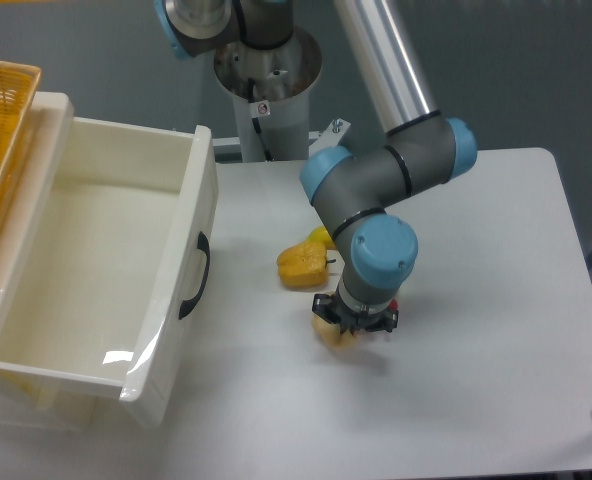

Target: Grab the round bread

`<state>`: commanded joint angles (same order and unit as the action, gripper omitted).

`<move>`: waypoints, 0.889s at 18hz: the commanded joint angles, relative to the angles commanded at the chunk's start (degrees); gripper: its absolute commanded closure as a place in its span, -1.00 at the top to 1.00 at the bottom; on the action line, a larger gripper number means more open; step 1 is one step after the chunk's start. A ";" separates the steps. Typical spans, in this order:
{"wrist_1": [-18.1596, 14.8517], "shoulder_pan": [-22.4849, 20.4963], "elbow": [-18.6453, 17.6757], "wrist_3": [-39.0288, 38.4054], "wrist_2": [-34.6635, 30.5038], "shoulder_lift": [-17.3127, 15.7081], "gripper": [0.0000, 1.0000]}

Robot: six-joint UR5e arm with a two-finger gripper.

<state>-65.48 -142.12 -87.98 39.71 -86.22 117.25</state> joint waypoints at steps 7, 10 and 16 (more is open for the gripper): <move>-4.04 0.18 0.00 5.37 0.18 -4.92 -1.00; -4.74 0.35 -0.09 8.70 0.26 -6.68 -1.00; -7.82 0.09 -0.09 15.39 0.26 -10.11 -1.00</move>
<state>-73.30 -142.03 -88.07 55.10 -85.96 107.14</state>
